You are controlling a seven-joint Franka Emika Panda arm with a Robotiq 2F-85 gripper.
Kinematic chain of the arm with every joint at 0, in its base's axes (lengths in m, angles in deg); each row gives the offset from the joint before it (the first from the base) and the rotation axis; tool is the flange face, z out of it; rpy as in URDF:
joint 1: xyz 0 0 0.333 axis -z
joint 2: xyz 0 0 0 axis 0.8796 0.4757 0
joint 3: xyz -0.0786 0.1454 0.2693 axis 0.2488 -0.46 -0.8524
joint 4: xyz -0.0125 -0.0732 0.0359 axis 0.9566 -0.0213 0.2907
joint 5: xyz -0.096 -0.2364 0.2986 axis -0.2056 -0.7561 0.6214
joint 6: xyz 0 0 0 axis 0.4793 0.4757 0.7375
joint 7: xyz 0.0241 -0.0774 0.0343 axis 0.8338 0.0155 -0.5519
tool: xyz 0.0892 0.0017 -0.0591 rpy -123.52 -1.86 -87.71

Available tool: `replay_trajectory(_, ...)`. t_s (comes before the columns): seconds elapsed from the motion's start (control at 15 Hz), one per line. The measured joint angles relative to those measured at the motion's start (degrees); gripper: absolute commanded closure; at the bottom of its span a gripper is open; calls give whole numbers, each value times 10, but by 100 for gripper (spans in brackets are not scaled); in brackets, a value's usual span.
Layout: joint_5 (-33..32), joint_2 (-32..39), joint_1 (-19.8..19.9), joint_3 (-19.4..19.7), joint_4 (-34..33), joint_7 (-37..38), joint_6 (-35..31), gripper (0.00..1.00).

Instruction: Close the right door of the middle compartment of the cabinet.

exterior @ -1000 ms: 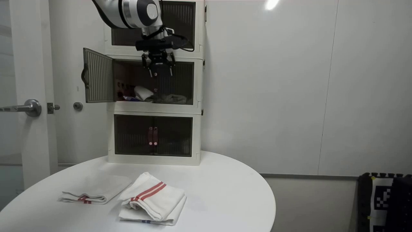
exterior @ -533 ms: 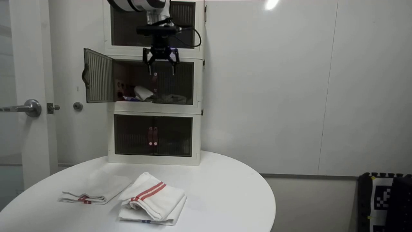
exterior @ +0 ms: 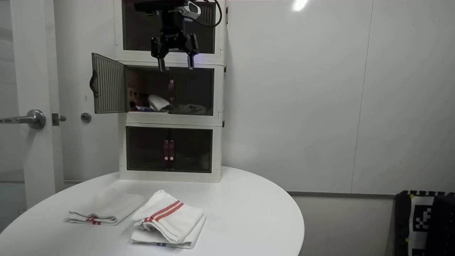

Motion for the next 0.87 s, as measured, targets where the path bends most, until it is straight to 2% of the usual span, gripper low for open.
replay_trajectory(0.47,75,-127,-3,-1,96,-98,111,0)
replay_trajectory(0.67,79,-164,-3,2,117,-120,125,0)
replay_trajectory(0.87,79,-160,-3,2,117,-120,124,0)
